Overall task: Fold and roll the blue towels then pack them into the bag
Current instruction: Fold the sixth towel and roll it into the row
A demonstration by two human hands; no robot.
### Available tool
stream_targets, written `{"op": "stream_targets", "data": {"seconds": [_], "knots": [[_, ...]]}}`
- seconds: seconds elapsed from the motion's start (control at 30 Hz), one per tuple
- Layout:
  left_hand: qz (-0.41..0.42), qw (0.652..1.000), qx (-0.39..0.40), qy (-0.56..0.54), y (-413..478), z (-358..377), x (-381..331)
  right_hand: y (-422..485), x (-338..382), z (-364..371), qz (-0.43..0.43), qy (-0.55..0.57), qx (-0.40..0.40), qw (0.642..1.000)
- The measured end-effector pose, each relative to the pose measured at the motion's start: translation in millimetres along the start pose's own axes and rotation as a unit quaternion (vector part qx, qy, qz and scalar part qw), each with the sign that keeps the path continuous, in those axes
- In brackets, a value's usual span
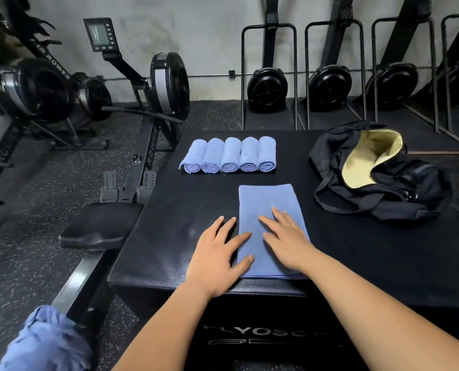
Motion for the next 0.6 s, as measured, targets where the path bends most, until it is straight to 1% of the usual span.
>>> {"op": "stream_targets", "data": {"seconds": [0.07,0.13,0.23,0.33,0.43,0.6], "knots": [[0.0,1.0,-0.003,-0.003,0,-2,-2,-20,-23,-1,-0.056,-0.113,-0.041,0.991],[0.003,1.0,-0.003,-0.006,-1,-3,-4,-37,-47,2,-0.063,-0.159,-0.072,0.983],[0.021,1.0,-0.015,-0.007,0,-6,-8,-50,-58,2,-0.081,-0.134,-0.146,0.977],[0.049,0.998,-0.041,-0.023,0,-8,-12,-60,-55,-8,-0.131,-0.049,-0.215,0.966],[0.079,0.993,-0.07,-0.043,-1,-13,-18,-71,-49,-12,-0.18,-0.008,-0.222,0.958],[0.075,0.993,-0.081,-0.044,0,-16,-20,-73,-48,-11,-0.206,-0.013,-0.208,0.956]]}}
Point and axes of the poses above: each hand's wrist, its own y-axis towards the middle knuckle, its own z-axis out of the palm, x = y × z, the point moved 6 cm from there along y, towards the middle knuckle, and after that the axes turned 12 degrees about z, right-handed, at the moved point
